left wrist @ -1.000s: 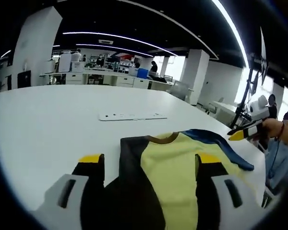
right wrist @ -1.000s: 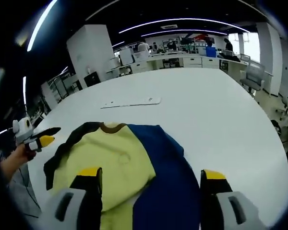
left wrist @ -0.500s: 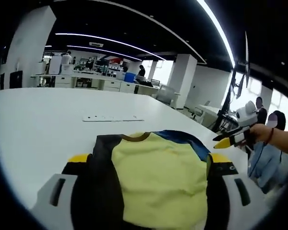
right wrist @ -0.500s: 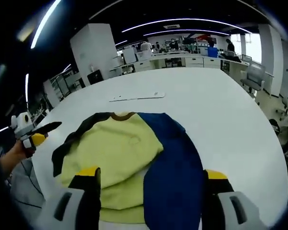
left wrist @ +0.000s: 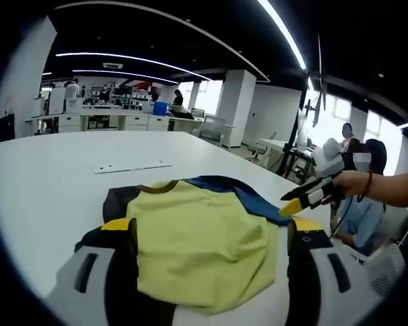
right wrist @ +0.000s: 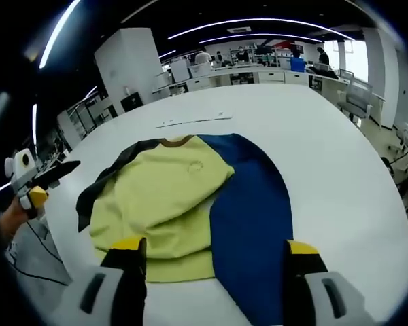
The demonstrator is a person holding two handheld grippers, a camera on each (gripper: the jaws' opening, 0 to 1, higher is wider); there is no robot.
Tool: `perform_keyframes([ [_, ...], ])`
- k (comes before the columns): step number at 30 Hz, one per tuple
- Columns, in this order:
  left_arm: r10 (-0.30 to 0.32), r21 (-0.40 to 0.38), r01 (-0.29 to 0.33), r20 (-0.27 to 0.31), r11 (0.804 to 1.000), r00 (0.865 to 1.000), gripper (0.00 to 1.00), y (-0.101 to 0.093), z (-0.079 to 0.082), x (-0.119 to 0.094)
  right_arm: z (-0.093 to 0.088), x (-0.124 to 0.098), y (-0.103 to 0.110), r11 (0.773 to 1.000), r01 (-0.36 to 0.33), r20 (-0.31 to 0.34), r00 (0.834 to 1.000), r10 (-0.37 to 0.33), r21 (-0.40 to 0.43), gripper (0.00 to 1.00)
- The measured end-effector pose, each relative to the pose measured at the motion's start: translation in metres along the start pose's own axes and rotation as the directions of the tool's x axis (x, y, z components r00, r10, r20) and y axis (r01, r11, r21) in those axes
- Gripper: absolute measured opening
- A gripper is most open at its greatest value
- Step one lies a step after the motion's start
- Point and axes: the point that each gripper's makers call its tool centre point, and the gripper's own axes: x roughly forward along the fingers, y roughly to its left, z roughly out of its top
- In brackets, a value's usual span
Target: Fold the garment on the visible template until the final outline fits inside the template.
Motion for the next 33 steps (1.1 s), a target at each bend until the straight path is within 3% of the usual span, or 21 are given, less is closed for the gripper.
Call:
perform_keyframes([
  [8, -0.062, 0.024, 0.064, -0.051, 0.998, 0.997, 0.77, -0.028, -0.027, 0.001, -0.021, -0.005, -0.005, 1.000, 0.019, -0.021, 1.000, -0.018, 0.012, 0.69],
  [11, -0.075, 0.050, 0.080, -0.089, 0.996, 0.993, 0.69, -0.034, -0.039, 0.001, -0.028, -0.006, -0.011, 0.999, 0.040, -0.027, 0.999, -0.040, -0.001, 0.63],
  [24, -0.155, 0.029, 0.163, -0.190, 0.986, 0.969, 0.34, -0.060, -0.085, 0.006, -0.054, -0.010, -0.030, 0.992, 0.120, -0.056, 0.991, -0.121, -0.032, 0.39],
  [31, -0.154, 0.040, 0.169, -0.246, 0.985, 0.957, 0.29, -0.069, -0.104, 0.014, -0.060, -0.010, -0.038, 0.988, 0.154, -0.055, 0.986, -0.155, -0.032, 0.28],
  [33, -0.152, 0.028, 0.164, -0.251, 0.986, 0.956, 0.32, -0.070, -0.107, 0.017, -0.060, -0.010, -0.040, 0.986, 0.163, -0.053, 0.985, -0.164, -0.029, 0.25],
])
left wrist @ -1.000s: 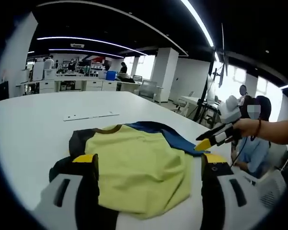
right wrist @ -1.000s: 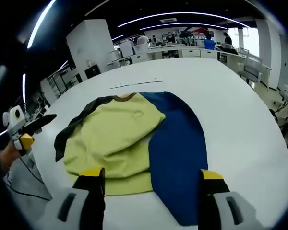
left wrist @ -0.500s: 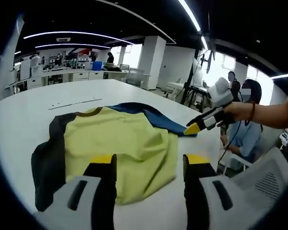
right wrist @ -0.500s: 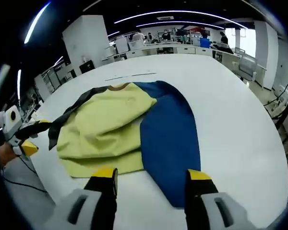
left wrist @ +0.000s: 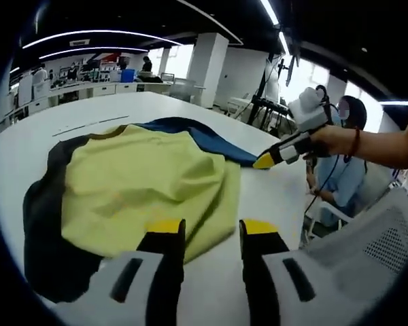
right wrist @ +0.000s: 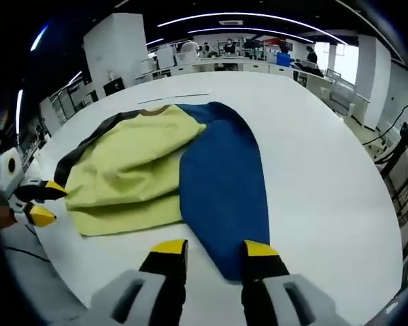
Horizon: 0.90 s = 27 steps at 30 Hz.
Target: Fold the garment on the visible template until the final outline fits inside the template.
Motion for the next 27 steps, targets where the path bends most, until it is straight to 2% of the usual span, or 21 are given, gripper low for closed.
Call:
perform_keyframes([
  [4, -0.010, -0.005, 0.010, -0.022, 1.000, 1.000, 0.31, -0.004, -0.007, 0.010, -0.001, 0.000, -0.003, 0.999, 0.024, -0.008, 1.000, -0.024, -0.037, 0.20],
  [8, -0.013, 0.050, 0.015, -0.054, 0.999, 0.998, 0.29, -0.010, -0.014, 0.017, -0.001, 0.000, -0.007, 0.997, 0.043, -0.010, 0.999, -0.044, -0.060, 0.16],
  [12, -0.011, 0.025, 0.013, -0.069, 1.000, 0.998, 0.25, -0.010, -0.018, 0.023, -0.003, 0.000, -0.010, 0.995, 0.060, -0.015, 0.998, -0.062, -0.080, 0.13],
  [13, -0.009, -0.015, 0.008, -0.080, 1.000, 0.997, 0.24, -0.009, -0.022, 0.024, -0.004, 0.000, -0.011, 0.995, 0.065, -0.015, 0.998, -0.066, -0.077, 0.12],
  [16, 0.007, 0.016, -0.006, -0.068, 1.000, 0.998, 0.18, -0.006, -0.020, 0.025, -0.003, 0.000, -0.011, 0.995, 0.071, -0.009, 0.997, -0.072, -0.066, 0.10],
  [23, 0.039, 0.023, -0.037, -0.069, 0.999, 0.997, 0.12, 0.000, -0.020, 0.028, -0.001, -0.003, -0.015, 0.995, 0.083, 0.011, 0.997, -0.082, -0.060, 0.01],
  [27, 0.054, 0.029, -0.052, -0.068, 0.998, 0.996, 0.08, 0.002, -0.020, 0.028, 0.001, -0.004, -0.020, 0.993, 0.094, 0.012, 0.996, -0.093, -0.065, 0.00],
])
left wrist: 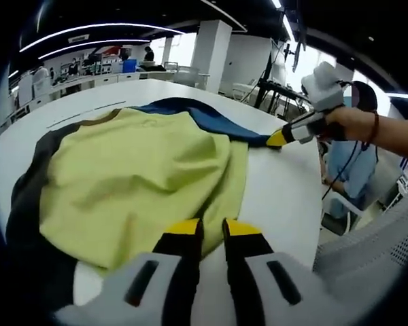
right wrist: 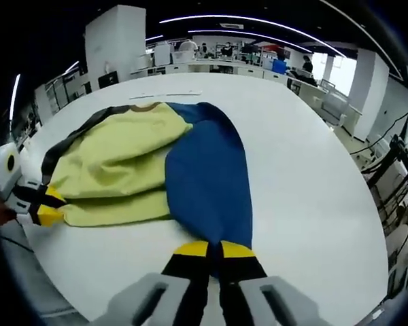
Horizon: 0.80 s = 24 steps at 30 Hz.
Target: Fold the garment on the visible template until the final outline fits inside the template.
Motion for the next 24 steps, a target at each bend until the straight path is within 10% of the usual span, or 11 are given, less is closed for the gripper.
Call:
perform_keyframes([
  [24, -0.077, -0.097, 0.077, 0.002, 0.992, 0.997, 0.01, -0.006, 0.013, -0.040, 0.006, -0.002, -0.060, 0.995, 0.102, -0.051, 0.993, -0.103, -0.009, 0.00],
])
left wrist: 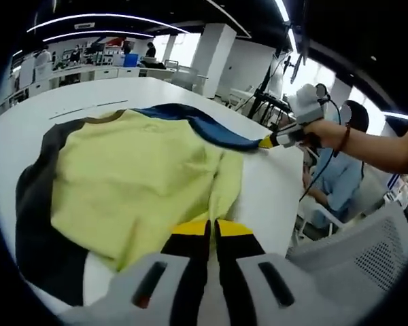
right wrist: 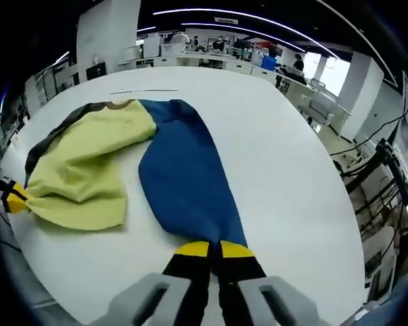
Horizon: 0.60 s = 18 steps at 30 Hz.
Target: Fold the garment on the visible template until the final outline fits inside the template.
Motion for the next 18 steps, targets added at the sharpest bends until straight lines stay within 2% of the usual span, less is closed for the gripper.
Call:
perform_keyframes([
  [11, -0.022, -0.004, 0.022, -0.021, 1.000, 1.000, 0.01, -0.005, -0.001, -0.016, 0.001, 0.007, -0.028, 0.997, 0.050, -0.030, 0.998, -0.052, -0.051, 0.00],
  [18, -0.030, 0.006, 0.030, -0.054, 1.000, 0.998, 0.00, -0.003, -0.010, -0.025, 0.000, 0.010, -0.044, 0.995, 0.072, -0.044, 0.996, -0.075, -0.066, 0.00],
])
